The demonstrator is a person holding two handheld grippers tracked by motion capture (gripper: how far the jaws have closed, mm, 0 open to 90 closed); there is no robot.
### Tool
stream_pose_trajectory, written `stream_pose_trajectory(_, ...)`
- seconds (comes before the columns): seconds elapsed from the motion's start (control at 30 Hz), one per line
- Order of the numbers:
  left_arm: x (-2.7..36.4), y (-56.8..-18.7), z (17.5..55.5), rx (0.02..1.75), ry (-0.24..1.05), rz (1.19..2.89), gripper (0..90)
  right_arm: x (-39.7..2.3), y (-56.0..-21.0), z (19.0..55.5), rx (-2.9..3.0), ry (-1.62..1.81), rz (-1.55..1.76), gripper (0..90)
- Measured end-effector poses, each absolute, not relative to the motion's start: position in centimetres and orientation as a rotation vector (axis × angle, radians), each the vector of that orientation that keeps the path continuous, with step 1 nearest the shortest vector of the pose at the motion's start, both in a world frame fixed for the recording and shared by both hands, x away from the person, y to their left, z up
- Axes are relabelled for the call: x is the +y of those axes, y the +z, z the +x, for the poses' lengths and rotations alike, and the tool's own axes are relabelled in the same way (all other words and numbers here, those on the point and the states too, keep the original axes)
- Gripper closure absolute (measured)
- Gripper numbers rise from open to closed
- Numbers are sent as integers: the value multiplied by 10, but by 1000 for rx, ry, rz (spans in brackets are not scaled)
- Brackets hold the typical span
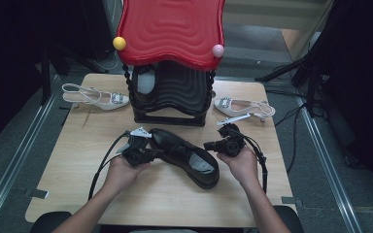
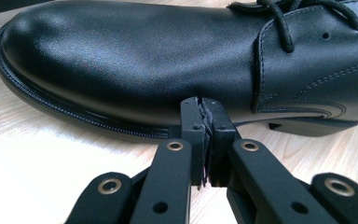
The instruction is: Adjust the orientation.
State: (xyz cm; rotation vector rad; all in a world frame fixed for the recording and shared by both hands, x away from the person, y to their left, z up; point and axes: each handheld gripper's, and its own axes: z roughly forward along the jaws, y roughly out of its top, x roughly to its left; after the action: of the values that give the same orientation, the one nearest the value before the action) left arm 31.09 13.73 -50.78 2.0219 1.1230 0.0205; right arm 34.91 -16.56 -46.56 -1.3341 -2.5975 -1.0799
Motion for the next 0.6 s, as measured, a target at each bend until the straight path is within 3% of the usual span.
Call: stream_pose_trajectory(0.6, 123, -508, 331, 1120, -27, 2022, 889, -170, -470, 325, -2529, -1089, -1432, 900)
